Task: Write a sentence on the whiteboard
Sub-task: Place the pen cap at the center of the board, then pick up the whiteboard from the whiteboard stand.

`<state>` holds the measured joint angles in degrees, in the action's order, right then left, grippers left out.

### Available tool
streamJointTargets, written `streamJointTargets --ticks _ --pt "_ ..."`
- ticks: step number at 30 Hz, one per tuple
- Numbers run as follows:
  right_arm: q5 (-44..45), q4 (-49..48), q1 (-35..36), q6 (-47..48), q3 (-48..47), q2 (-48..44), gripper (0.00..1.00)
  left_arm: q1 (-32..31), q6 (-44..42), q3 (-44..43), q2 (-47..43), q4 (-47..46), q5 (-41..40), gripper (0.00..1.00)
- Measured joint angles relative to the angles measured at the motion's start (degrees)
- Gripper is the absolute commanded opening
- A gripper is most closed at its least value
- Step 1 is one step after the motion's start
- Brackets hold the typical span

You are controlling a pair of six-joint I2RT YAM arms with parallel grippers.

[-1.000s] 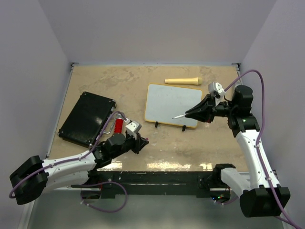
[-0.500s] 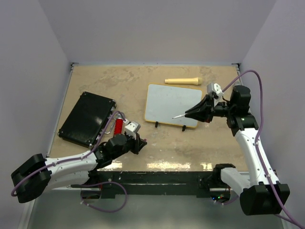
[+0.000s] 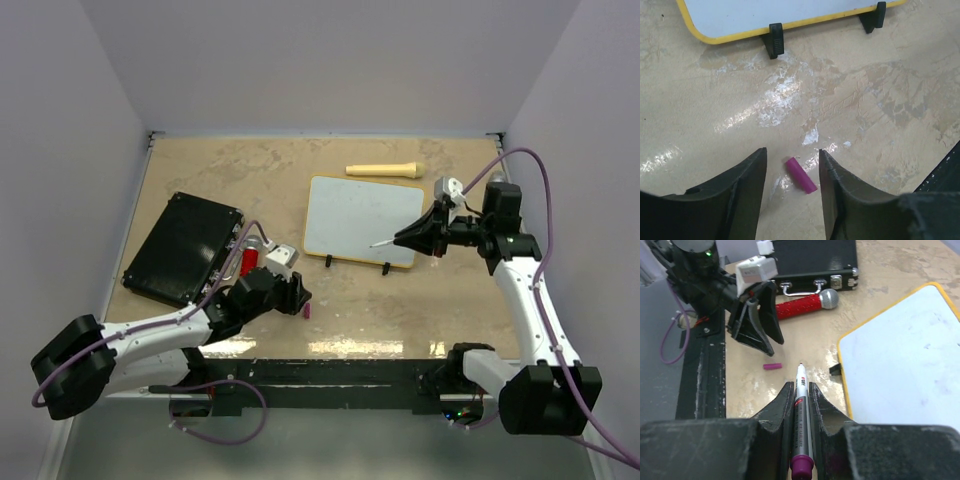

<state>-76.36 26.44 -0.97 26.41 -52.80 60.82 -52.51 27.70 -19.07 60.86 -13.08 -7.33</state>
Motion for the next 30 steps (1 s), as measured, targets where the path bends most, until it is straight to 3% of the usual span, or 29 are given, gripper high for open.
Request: streamJointTargets --ticks 5,9,14,15,19,23,30 --pt "-0.11 3.32 -3.63 4.09 0.00 -0.15 0.00 0.52 -0.20 -1.31 -1.60 2.08 0.02 0.66" --pt "-0.20 3.93 -5.51 5.46 0.00 -0.98 0.00 2.38 -0.26 -2.27 -4.87 6.29 -0.15 0.84" --pt "-0.76 3.98 -6.67 6.08 0.00 -2.36 0.00 7.30 -2.16 -6.49 -9.77 9.18 1.68 0.90" --pt "-0.92 3.98 -6.97 6.23 0.00 -2.54 0.00 9.22 -2.84 -7.91 -9.92 9.25 3.06 1.00" --pt "-1.27 3.98 -8.33 6.69 0.00 -2.84 0.00 21.97 -4.07 -13.94 -6.40 5.75 14.93 1.00" --pt "-1.38 3.98 -9.53 7.10 0.00 -2.82 0.00 34.29 -1.38 -17.68 3.74 -3.89 30.73 0.99" --pt "-1.42 4.20 -10.36 8.35 0.00 -1.99 0.00 38.82 3.78 -24.92 23.93 -16.61 47.36 0.92"
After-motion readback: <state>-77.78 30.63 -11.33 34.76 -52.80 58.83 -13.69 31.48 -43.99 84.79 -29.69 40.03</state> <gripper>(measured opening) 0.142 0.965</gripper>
